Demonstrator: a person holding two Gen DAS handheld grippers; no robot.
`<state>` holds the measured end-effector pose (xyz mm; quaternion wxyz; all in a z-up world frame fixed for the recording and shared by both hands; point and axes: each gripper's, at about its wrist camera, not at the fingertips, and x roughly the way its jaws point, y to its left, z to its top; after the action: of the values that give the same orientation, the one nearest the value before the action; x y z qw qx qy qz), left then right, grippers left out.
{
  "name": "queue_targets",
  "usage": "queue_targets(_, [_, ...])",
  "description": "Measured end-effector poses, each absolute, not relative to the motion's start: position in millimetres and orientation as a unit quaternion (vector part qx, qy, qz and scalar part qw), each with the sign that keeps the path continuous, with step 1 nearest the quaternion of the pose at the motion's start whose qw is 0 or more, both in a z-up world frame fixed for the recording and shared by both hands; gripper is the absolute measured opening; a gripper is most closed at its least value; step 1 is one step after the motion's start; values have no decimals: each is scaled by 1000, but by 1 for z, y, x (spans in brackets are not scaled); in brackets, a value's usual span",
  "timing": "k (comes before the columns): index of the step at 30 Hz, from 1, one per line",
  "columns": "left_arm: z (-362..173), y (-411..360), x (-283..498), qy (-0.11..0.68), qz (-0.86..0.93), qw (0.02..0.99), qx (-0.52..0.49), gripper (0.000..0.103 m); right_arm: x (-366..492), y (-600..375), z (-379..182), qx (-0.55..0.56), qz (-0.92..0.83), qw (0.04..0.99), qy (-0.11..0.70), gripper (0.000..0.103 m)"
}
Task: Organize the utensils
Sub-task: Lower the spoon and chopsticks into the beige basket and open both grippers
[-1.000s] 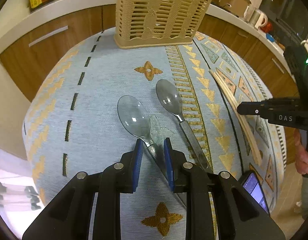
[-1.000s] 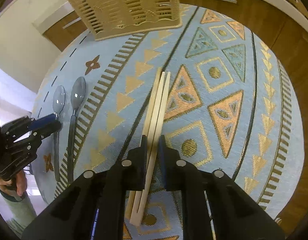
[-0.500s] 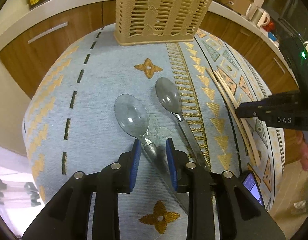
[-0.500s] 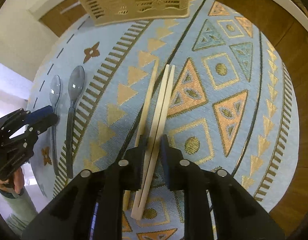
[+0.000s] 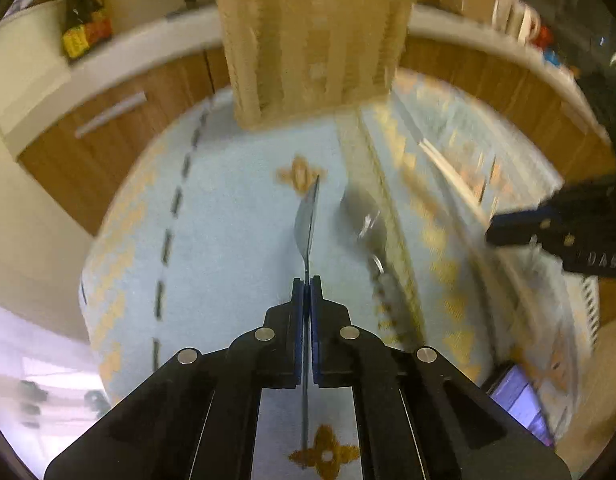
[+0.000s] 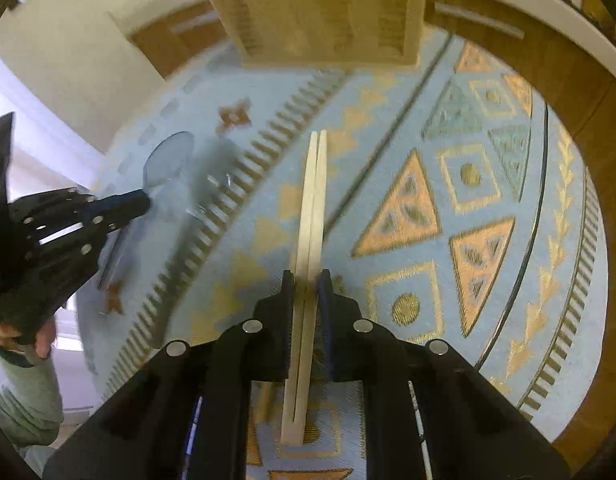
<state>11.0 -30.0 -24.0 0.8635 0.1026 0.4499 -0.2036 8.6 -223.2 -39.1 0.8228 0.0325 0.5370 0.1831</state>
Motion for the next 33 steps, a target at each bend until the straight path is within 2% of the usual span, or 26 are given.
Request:
queue_targets(9, [76,-1,21,313,-256,914,-16,1,6,-242,65,52,220,901,370,10])
queue_targets(17, [155,-19,58,182,-272,941,-88,1,44,-249,134,57,196,950,236,10])
queue_targets(26, [155,-41,109,96,-267,952,-113,1,87,-265,168,41,101,986,127,10])
queue_targets(33, [120,-51,142,71,-229,966,-95,1,137,-284,138,66,60,989,115,10])
